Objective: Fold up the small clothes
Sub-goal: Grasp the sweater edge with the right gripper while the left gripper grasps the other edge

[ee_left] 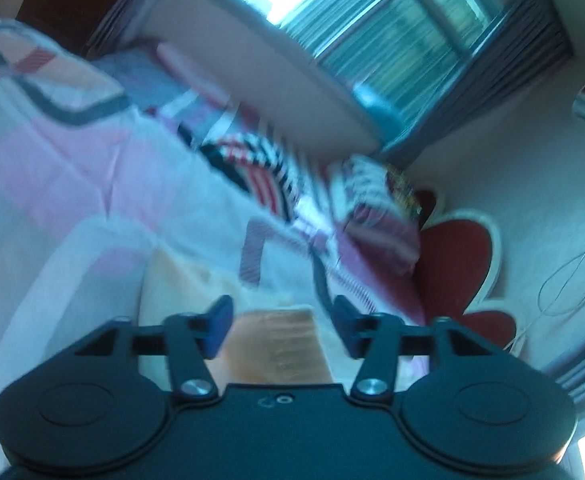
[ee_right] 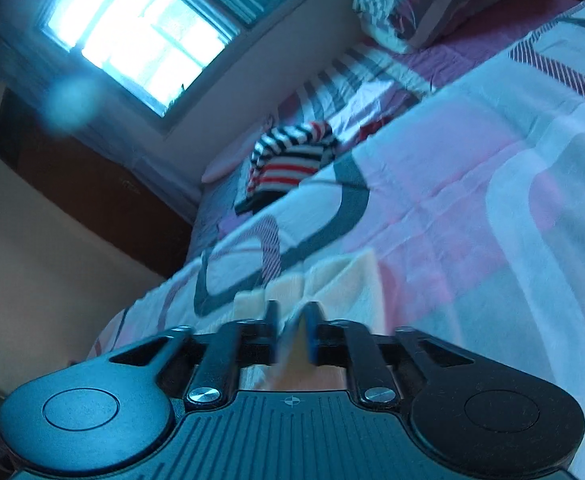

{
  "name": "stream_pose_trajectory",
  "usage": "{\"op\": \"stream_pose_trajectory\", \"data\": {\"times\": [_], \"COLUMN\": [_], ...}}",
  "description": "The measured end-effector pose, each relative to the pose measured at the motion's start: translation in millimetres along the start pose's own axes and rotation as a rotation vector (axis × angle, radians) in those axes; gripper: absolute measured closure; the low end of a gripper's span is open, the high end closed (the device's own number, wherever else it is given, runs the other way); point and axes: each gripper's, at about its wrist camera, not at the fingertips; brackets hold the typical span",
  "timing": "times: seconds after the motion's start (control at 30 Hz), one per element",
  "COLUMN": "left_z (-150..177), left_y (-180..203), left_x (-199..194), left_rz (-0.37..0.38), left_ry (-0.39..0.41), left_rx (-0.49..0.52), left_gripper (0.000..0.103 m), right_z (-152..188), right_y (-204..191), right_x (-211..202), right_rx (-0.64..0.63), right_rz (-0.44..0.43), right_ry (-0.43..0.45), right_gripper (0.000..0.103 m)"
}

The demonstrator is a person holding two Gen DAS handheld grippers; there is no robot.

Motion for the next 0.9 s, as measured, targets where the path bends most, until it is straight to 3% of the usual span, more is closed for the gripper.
{"op": "stream_pose_trajectory", "data": {"times": [0.07, 0.3, 0.5, 0.53, 0.6, 0.63, 0.8, 0.9], "left_z": [-3.1, 2.9, 11.1, 11.9, 12.6, 12.0, 7.7, 4.5], "left_y": [2.3, 5.0, 10.0, 10.8, 12.1, 12.9, 20.9, 25.9], "left_x": [2.1, 18.4, 39.3, 42.0, 46.4, 46.8, 35.0, 43.2], "left_rz": [-0.006, -0.089, -0.145, -0.151, -0.148, -0.147, -0.098, -0.110], "left_ry": [-0.006, -0.102, -0.174, -0.179, -0.196, -0.195, -0.072, -0.071], "left_rx": [0.046, 0.229, 0.355, 0.366, 0.379, 0.384, 0.411, 0.422], "left_gripper": [0.041, 0.044, 0.058, 0.066, 0.085, 0.101, 0.101, 0.101], "right_z": [-3.0, 4.3, 21.7, 26.2, 32.2, 35.5, 35.3, 32.4], "right_y": [3.4, -0.5, -17.5, -20.5, -26.6, -28.3, -32.9, -35.8], "right_x": [-3.6, 16.2, 44.2, 49.3, 54.7, 57.9, 46.9, 42.1], "right_rx": [-0.029, -0.175, -0.355, -0.392, -0.448, -0.469, -0.510, -0.521], "right_rz": [0.004, -0.006, 0.012, 0.024, 0.033, 0.038, 0.024, 0.033], "right_ry": [0.013, -0.061, -0.126, -0.139, -0.155, -0.164, -0.049, -0.003], "right_gripper": [0.064, 0.064, 0.064, 0.064, 0.080, 0.100, 0.102, 0.102]}}
Point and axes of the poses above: each gripper's, at about its wrist camera, not at the fingertips, and x roughly the way its jaws point, y to its right, z to its underside, and after that the axes turned 10 degrees about y, right-handed
